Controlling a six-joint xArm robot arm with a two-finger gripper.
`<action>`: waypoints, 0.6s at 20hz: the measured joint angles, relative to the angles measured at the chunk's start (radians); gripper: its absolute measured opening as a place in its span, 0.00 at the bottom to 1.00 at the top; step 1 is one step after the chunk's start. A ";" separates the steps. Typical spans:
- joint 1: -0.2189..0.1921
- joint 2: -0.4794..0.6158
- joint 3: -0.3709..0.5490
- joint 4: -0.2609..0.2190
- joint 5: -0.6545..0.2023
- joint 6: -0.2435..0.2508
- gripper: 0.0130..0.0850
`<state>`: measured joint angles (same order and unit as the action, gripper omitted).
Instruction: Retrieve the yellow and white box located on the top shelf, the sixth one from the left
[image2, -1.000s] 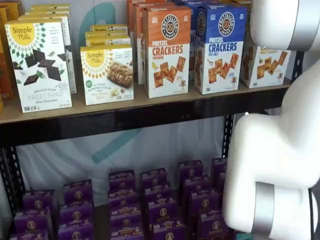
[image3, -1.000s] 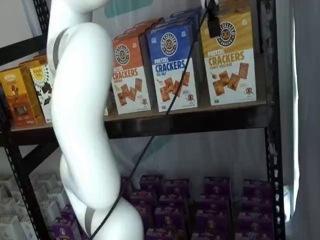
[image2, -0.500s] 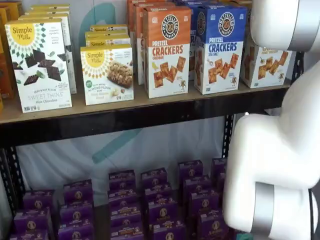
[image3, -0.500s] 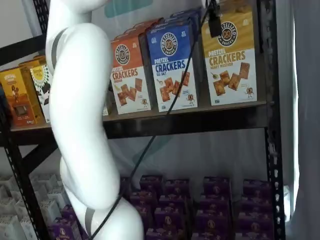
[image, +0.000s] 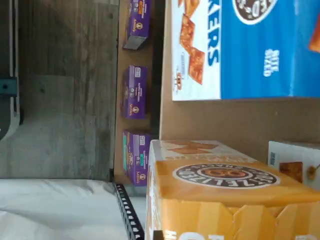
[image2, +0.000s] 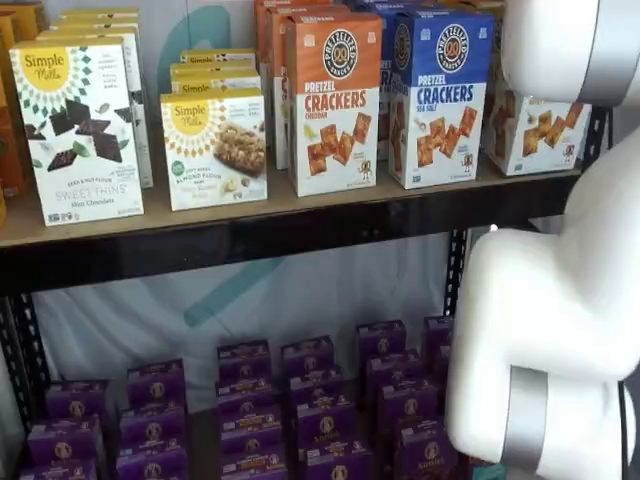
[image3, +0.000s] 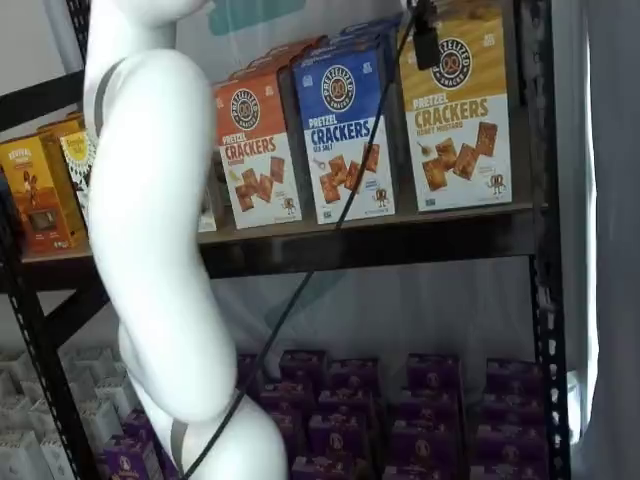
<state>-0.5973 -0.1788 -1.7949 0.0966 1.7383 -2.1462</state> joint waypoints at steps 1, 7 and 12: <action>-0.007 -0.011 0.004 0.002 0.011 -0.005 0.61; -0.047 -0.096 0.059 0.002 0.059 -0.041 0.61; -0.064 -0.194 0.145 -0.009 0.091 -0.060 0.61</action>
<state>-0.6614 -0.3729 -1.6495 0.0878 1.8296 -2.2057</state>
